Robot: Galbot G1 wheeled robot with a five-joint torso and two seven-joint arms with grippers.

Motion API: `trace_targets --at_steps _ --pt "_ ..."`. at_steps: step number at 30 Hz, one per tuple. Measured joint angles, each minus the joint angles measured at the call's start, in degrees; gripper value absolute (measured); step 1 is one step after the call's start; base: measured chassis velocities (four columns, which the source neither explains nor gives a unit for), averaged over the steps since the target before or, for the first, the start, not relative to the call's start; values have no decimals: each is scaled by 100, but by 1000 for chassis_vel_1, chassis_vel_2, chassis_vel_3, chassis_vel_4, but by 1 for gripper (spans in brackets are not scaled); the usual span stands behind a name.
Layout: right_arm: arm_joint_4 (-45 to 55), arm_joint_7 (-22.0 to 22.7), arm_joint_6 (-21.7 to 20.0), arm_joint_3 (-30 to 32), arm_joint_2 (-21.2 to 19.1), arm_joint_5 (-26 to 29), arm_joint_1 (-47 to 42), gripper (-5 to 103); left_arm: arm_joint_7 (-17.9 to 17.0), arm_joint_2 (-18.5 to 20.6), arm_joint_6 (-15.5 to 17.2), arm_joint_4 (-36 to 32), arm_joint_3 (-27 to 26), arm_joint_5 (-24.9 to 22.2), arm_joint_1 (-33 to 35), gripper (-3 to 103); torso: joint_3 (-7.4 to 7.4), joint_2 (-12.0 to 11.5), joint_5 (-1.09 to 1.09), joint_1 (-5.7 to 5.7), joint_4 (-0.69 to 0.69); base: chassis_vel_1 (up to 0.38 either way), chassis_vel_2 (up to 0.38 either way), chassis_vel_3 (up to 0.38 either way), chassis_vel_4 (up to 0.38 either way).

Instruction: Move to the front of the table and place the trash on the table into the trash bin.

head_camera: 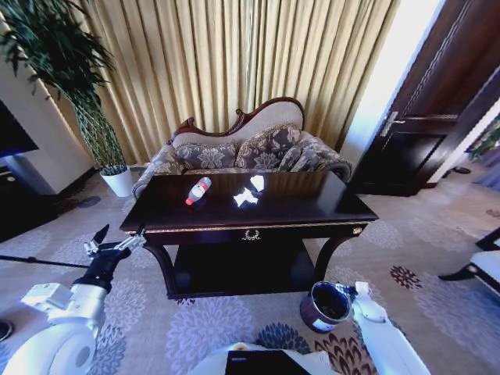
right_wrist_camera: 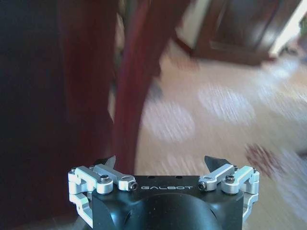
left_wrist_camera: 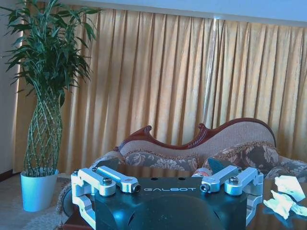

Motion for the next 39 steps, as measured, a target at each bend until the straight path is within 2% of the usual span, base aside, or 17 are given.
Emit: trace_targets --at_steps 2,3,5,8,11,13,15,17,21,25,39 --pt "596 -426 273 154 -136 520 -313 100 -2 -3 -1 0 -10 -6 -3 100 0 0 -1 0 -3 0 0 0 0" --pt "596 -426 273 154 -136 520 -313 100 -2 -3 -1 0 -10 -6 -3 100 0 0 -1 0 -3 0 0 0 0" --pt "1344 -706 557 292 -260 1117 -673 100 -2 -22 -2 0 2 -8 -4 100 0 0 0 0 -2 0 0 0 0" --pt "2140 -796 642 435 -327 1450 -1054 100 1 -36 -2 0 37 -8 -23 100 0 0 -2 0 1 0 0 0 0" --pt "3393 -793 648 651 -315 1741 -1634 100 8 -65 -1 0 73 12 -66 100 0 0 -2 0 -4 0 0 0 0" --pt "3695 -745 632 691 -292 1756 -1745 100 16 -75 3 0 73 23 -71 100 0 0 -2 0 -4 0 0 0 0" --pt "4661 -492 467 726 -198 1762 -2048 100 31 -96 17 0 51 54 -67 100 0 0 -1 0 0 0 0 0 0" --pt "4873 -440 425 724 -177 1761 -2110 100 34 -97 20 0 43 74 -59 100 0 0 -1 0 0 0 0 0 0" --pt "6165 -217 62 591 -3 1632 -2453 100 53 -49 29 0 -47 144 -54 100 0 1 -1 0 -2 0 0 0 0" --pt "6810 -79 -149 521 40 1578 -2510 100 57 15 44 0 -76 143 -83 100 0 1 -2 -1 -2 0 0 0 0" --pt "6959 20 -368 408 32 1216 -2491 100 54 87 167 0 -57 125 -136 100 0 1 0 -1 -2 0 0 0 0"
